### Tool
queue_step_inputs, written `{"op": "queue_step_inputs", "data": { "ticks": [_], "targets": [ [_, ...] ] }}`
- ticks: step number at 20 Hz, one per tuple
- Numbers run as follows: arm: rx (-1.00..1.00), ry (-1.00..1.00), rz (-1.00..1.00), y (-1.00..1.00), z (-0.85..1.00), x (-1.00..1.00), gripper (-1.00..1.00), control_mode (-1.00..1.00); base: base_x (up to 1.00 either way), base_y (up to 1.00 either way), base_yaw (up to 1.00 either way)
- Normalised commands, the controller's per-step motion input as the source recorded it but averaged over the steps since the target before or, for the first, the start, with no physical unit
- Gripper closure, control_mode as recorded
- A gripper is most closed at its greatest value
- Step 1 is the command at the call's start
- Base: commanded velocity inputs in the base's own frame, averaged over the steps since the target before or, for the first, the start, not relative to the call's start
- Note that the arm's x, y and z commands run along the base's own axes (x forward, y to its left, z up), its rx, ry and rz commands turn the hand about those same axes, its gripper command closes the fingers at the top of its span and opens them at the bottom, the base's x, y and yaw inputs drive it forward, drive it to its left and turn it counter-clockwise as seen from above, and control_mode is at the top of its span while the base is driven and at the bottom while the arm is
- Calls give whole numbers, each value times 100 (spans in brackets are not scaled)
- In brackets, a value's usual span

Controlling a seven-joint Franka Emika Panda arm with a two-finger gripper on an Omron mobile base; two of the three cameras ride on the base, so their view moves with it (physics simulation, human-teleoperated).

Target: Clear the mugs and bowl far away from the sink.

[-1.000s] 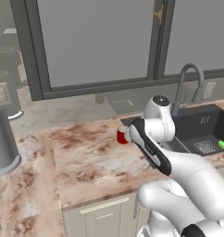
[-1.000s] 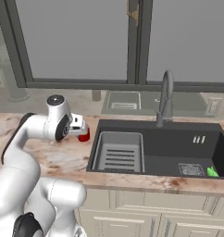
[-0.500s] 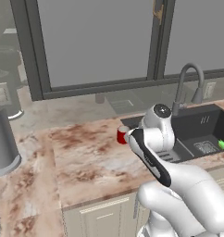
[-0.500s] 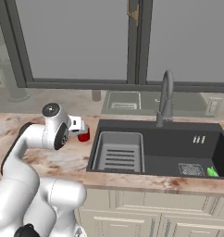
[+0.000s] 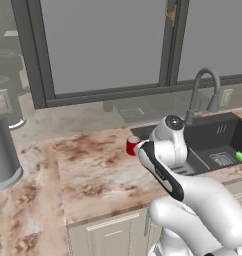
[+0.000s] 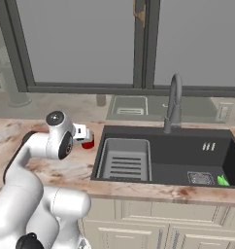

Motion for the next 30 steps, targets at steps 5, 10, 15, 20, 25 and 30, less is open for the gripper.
{"op": "queue_step_inputs", "data": {
  "ticks": [5,10,15,20,25,30],
  "targets": [
    [0,1,0,0,-2,19,-100,-100,0,0,0],
    [0,3,0,0,-8,22,-100,-100,0,0,0],
    [4,6,0,0,-14,6,-100,-100,0,0,0],
    [5,7,0,0,-17,3,-100,-100,0,0,0],
    [2,3,0,0,-17,7,-100,-100,0,0,0],
    [0,0,0,0,-9,10,-100,-100,0,0,0]
  ]
}}
